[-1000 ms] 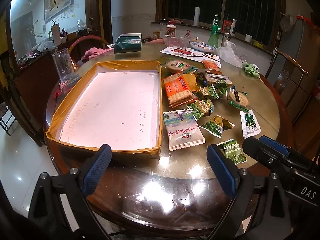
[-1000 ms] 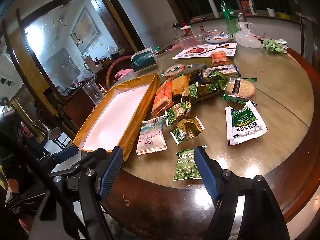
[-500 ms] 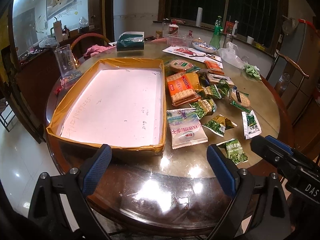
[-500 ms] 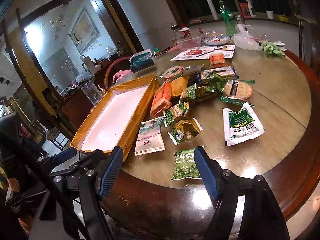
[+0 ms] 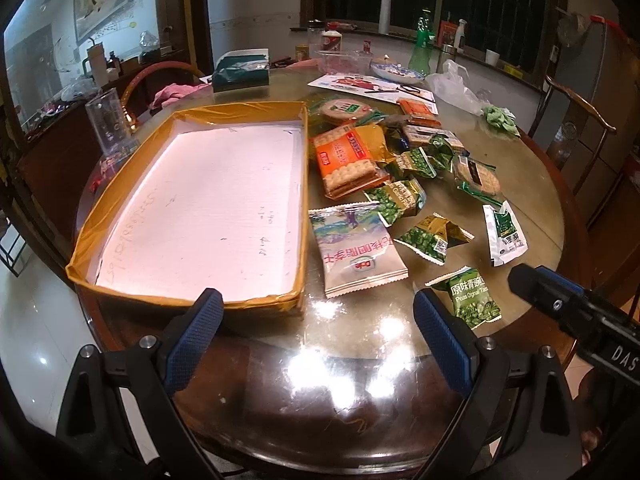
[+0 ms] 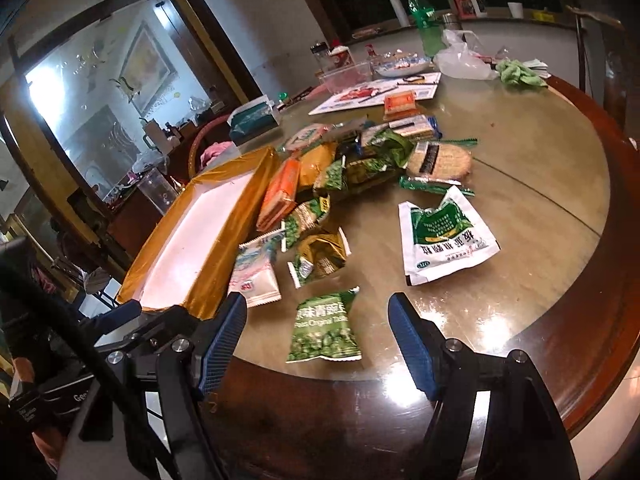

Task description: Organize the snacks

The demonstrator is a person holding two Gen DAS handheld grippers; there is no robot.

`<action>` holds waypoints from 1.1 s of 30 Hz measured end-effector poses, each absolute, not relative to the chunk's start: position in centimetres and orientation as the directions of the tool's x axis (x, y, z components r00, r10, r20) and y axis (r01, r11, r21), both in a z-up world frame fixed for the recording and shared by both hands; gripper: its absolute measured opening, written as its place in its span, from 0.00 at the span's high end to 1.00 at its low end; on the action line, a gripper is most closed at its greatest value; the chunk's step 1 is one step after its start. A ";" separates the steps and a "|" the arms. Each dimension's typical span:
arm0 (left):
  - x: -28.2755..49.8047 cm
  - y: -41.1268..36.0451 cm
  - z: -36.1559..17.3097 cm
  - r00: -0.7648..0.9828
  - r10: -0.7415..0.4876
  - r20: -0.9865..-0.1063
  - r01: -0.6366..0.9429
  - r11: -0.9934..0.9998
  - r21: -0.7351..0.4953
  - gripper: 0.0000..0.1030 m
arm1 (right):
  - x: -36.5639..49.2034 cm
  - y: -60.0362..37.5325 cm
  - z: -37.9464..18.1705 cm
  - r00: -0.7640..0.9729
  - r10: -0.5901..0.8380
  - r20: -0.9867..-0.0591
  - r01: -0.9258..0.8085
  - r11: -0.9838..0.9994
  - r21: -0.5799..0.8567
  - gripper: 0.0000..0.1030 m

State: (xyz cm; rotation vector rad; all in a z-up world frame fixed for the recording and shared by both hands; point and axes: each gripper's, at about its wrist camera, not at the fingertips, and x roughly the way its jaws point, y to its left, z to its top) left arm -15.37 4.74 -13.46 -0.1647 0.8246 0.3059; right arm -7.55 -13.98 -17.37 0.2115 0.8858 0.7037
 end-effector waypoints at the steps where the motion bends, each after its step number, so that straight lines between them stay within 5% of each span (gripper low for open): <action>1: -15.3 4.6 -13.5 0.638 0.207 -0.742 -0.328 0.944 -0.019 0.07 | -7.5 -14.0 -17.4 0.428 0.640 -0.638 -0.480 0.759 0.440 0.29; 15: -14.1 4.4 -13.0 0.633 0.174 -0.754 -0.289 0.957 -0.021 0.07 | -7.0 -14.2 -19.0 0.397 0.656 -0.642 -0.505 0.740 0.444 0.30; 26: -10.0 3.2 -11.3 0.668 -0.019 -0.744 -0.117 0.984 -0.131 0.07 | -7.9 -12.3 -20.2 0.379 0.648 -0.660 -0.557 0.730 0.396 0.54; 30: -7.9 2.8 -13.1 0.627 -0.034 -0.778 -0.088 0.990 -0.114 0.28 | -7.9 -12.1 -20.5 0.387 0.631 -0.673 -0.565 0.738 0.368 0.61; 33: -7.5 3.1 -14.2 0.599 -0.060 -0.798 -0.079 0.988 -0.134 0.28 | -7.9 -12.3 -20.8 0.387 0.632 -0.671 -0.564 0.738 0.371 0.61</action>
